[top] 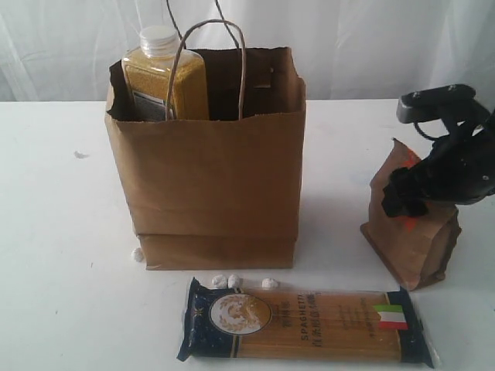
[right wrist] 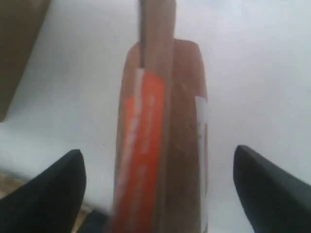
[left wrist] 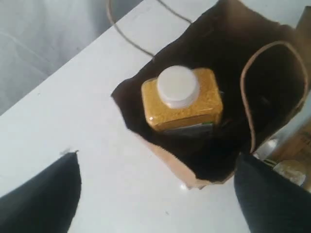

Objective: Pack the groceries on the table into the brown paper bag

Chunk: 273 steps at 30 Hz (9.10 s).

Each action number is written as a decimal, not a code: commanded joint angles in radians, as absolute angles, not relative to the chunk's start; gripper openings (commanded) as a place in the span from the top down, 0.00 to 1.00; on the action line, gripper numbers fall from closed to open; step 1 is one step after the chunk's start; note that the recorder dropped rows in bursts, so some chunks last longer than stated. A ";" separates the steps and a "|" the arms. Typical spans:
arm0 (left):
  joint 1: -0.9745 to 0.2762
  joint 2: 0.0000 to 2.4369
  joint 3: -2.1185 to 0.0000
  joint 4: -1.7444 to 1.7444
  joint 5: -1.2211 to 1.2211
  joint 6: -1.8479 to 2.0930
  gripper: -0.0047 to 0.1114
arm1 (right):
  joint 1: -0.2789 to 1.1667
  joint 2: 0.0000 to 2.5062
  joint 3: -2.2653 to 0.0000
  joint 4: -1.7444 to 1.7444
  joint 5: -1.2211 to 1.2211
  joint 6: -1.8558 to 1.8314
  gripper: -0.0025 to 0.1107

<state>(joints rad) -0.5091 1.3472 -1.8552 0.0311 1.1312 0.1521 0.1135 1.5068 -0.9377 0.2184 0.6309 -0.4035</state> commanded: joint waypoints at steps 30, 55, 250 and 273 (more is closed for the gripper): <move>-0.510 0.496 -0.561 0.454 0.710 -0.573 0.96 | 0.228 1.248 -1.369 0.385 0.914 -0.350 0.98; -0.510 0.486 -0.395 0.317 0.568 -0.576 0.96 | 0.549 1.526 -1.756 0.196 0.991 -0.197 0.98; -0.401 0.000 -0.031 0.398 0.188 -0.384 0.96 | 0.773 1.659 -0.637 0.059 0.166 -0.009 0.98; -0.401 0.000 -0.031 0.398 0.188 -0.384 0.96 | 0.825 1.663 -0.637 0.078 -0.019 0.319 0.47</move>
<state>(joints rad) -0.4047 0.0037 -0.0350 0.3891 0.1978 -0.3838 0.8193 1.6593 -0.6414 0.0758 0.0108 0.3040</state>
